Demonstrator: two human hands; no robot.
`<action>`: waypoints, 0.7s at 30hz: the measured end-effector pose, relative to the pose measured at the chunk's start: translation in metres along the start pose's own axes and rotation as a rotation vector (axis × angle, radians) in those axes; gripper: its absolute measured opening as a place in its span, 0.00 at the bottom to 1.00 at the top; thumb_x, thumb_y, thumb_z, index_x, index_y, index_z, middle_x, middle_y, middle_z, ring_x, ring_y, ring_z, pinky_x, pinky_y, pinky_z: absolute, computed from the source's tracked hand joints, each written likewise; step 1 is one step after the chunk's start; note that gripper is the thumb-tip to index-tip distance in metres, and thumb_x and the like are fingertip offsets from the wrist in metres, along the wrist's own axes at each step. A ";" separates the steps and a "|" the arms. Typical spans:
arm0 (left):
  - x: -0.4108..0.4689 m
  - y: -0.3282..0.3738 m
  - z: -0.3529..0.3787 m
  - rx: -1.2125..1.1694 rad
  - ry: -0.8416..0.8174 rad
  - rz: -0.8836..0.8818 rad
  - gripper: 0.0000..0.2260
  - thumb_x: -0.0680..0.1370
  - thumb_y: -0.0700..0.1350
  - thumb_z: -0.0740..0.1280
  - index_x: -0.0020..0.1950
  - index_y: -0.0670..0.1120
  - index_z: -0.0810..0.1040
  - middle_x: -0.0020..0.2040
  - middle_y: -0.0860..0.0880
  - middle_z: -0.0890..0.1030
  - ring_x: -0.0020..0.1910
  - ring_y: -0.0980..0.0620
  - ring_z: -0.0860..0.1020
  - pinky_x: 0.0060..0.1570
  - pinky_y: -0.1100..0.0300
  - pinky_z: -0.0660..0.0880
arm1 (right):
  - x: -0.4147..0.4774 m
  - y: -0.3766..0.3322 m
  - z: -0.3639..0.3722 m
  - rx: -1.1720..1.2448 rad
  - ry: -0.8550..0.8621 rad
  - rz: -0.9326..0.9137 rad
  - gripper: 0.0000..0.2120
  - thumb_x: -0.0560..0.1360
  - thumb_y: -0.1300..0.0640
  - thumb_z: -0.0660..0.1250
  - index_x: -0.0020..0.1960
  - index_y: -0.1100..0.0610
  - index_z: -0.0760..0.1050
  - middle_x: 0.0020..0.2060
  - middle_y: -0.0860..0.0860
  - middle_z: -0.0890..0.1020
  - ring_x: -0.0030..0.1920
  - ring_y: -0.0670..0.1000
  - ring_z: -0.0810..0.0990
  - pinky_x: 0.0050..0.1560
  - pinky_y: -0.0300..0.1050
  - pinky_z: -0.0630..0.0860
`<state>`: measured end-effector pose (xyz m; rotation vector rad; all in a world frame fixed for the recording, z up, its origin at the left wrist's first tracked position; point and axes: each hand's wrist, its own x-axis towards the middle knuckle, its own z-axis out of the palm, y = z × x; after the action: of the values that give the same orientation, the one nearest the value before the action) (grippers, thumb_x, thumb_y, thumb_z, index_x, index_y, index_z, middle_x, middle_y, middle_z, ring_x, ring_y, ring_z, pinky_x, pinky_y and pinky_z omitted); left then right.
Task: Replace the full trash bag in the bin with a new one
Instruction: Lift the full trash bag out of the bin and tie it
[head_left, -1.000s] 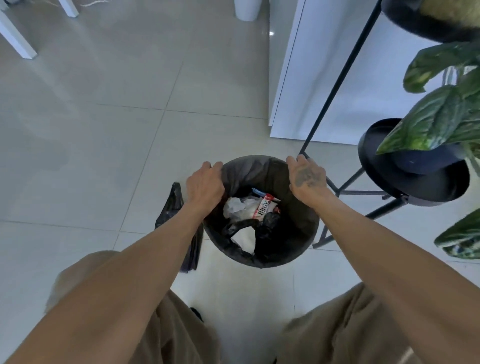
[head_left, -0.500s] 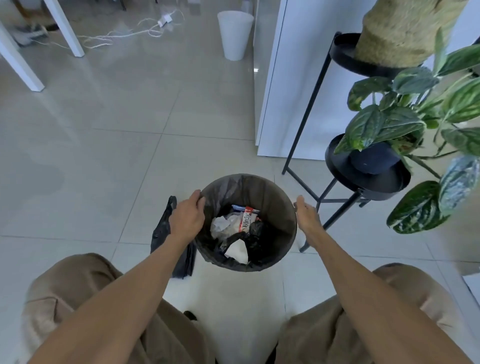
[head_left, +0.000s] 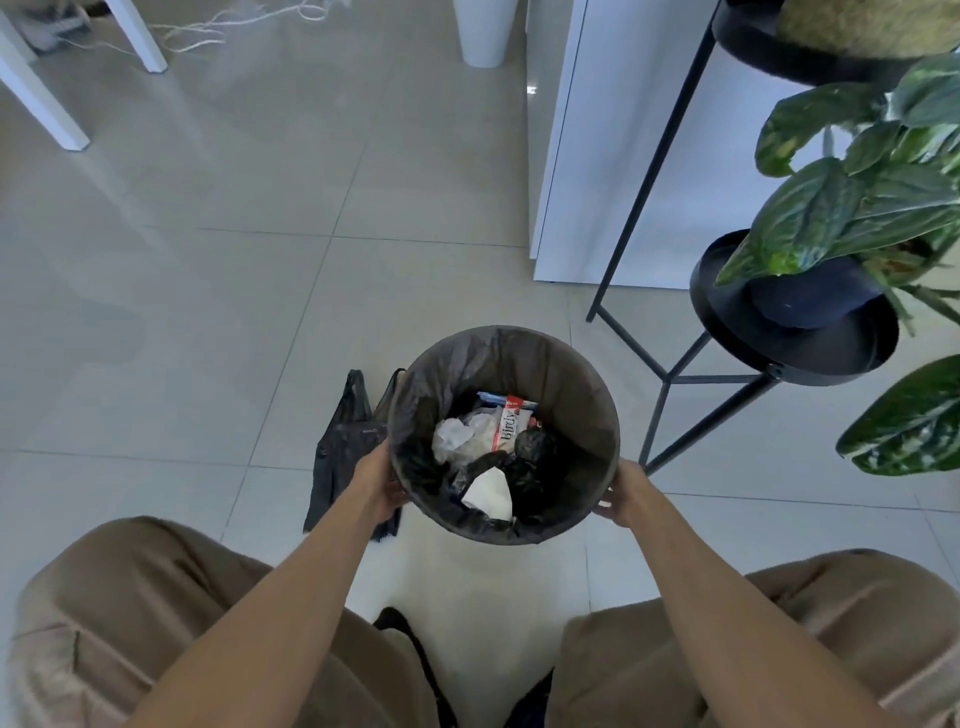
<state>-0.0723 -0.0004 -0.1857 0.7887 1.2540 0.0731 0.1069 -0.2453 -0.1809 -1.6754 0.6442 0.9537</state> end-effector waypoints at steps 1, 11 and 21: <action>-0.001 0.001 0.003 -0.008 0.018 0.008 0.10 0.81 0.46 0.67 0.48 0.40 0.81 0.46 0.40 0.82 0.48 0.39 0.80 0.56 0.40 0.78 | -0.002 0.000 0.001 -0.012 0.042 -0.003 0.07 0.79 0.62 0.58 0.47 0.62 0.74 0.42 0.57 0.80 0.49 0.59 0.78 0.64 0.60 0.76; -0.028 0.044 -0.002 -0.146 0.025 0.081 0.14 0.77 0.51 0.73 0.50 0.39 0.83 0.48 0.41 0.86 0.49 0.41 0.84 0.56 0.42 0.79 | -0.032 -0.017 -0.010 0.285 0.175 -0.117 0.07 0.76 0.58 0.69 0.43 0.60 0.75 0.28 0.52 0.69 0.26 0.49 0.65 0.29 0.44 0.69; -0.061 0.035 0.006 0.574 0.226 0.540 0.11 0.74 0.43 0.74 0.55 0.42 0.84 0.50 0.44 0.85 0.49 0.44 0.82 0.56 0.51 0.80 | -0.096 -0.043 -0.002 -0.027 0.167 -0.502 0.08 0.76 0.53 0.70 0.42 0.57 0.79 0.33 0.54 0.78 0.31 0.50 0.73 0.29 0.43 0.71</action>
<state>-0.0753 -0.0053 -0.1156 1.6447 1.2549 0.2514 0.0905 -0.2386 -0.0770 -1.8342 0.2913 0.4689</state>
